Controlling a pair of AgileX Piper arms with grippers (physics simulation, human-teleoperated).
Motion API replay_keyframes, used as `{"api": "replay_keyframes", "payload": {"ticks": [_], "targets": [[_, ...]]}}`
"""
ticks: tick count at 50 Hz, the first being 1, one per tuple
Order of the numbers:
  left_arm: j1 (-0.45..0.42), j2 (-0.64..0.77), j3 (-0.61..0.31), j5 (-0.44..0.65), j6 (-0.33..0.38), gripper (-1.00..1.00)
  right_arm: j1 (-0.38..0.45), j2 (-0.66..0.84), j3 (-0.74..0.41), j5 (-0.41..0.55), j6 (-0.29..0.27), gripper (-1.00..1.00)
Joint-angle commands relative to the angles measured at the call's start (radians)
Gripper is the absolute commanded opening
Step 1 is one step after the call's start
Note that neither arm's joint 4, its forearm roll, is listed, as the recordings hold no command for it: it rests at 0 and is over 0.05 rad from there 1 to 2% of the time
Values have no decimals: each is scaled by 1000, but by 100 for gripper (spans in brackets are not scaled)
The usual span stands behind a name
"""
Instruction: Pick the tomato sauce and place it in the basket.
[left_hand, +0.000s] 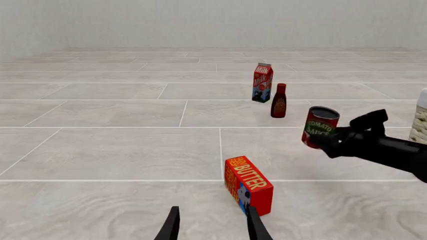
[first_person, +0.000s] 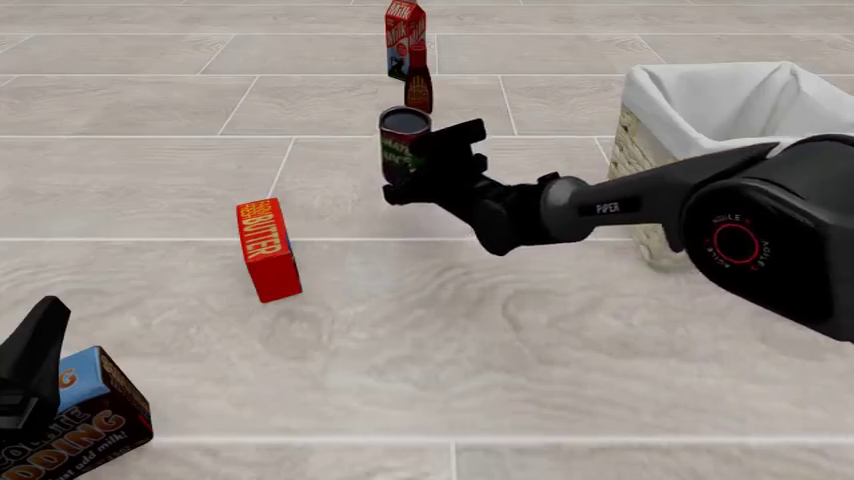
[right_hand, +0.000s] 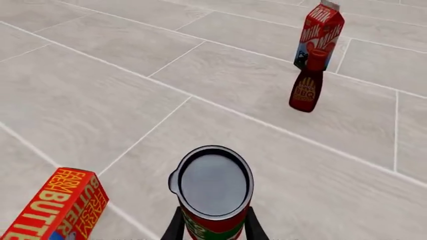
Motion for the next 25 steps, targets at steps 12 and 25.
{"api": "replay_keyframes", "payload": {"ticks": [12, 25], "targets": [[0, 0, 0, 0, 0, 100, -13, -123, 99, -16, -12, -100], [0, 0, 0, 0, 0, 100, -30, -195, 163, -28, -30, -100]]}}
